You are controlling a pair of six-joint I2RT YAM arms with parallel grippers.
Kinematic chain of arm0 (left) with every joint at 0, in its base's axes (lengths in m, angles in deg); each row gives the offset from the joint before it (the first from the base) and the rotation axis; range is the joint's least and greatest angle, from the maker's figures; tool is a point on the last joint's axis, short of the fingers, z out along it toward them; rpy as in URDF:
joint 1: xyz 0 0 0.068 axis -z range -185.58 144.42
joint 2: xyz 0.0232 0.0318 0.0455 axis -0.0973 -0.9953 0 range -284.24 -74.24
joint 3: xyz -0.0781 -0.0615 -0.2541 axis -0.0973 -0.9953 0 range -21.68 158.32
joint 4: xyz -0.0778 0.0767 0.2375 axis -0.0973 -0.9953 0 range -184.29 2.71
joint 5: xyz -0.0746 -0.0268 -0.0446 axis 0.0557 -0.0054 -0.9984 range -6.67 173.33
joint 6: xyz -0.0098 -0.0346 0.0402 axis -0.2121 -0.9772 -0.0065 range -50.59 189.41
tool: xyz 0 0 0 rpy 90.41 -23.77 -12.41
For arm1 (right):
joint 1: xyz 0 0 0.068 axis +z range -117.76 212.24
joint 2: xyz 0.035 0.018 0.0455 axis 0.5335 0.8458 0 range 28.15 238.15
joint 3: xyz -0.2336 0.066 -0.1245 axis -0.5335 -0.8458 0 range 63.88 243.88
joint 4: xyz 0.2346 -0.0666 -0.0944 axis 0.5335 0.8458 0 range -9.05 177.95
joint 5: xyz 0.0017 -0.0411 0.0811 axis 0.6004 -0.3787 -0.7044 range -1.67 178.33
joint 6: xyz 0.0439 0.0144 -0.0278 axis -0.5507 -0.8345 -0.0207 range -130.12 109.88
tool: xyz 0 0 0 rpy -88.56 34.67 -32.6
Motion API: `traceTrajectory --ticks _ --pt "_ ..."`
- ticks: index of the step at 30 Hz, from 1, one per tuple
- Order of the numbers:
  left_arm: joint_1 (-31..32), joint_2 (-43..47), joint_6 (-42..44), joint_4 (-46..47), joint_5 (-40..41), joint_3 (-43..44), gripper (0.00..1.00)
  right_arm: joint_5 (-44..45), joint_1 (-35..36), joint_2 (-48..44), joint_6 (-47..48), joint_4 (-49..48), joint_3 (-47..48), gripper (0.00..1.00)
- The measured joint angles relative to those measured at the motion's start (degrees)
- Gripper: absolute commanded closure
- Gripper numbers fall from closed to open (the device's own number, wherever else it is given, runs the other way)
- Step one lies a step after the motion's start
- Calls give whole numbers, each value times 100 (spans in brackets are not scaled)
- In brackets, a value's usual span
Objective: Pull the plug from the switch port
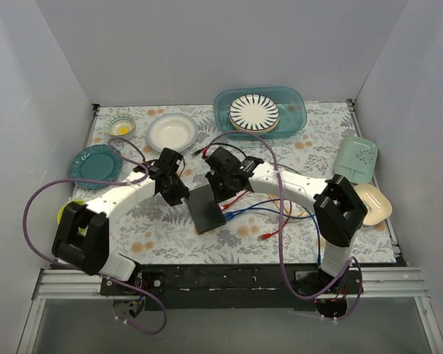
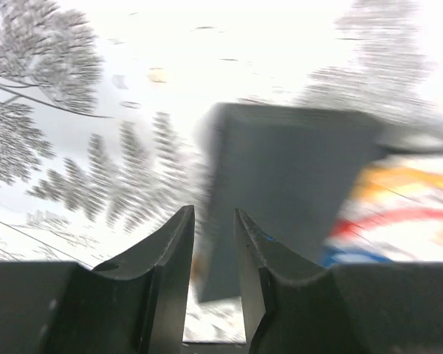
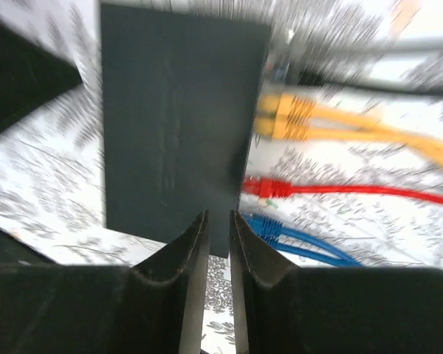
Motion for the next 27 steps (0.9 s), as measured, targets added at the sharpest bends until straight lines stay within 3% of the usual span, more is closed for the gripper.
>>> traceTrajectory --ticks 6,10,19,24,27 --pt "199 1718 -273 315 4 -219 71 -140 -885 -24 122 111 1143 77" --pt "857 2435 -511 793 -328 -879 75 -162 -1451 612 256 44 1862 80" --pt "2710 1996 -745 1631 -675 -1858 76 -542 -1860 2251 476 107 2103 81" --pt "2859 1585 -837 2109 -737 -2159 78 -627 -1980 2223 487 -35 1989 82" --pt "2859 1180 -903 2153 -778 -2212 78 -664 -1982 1930 487 -372 1456 82"
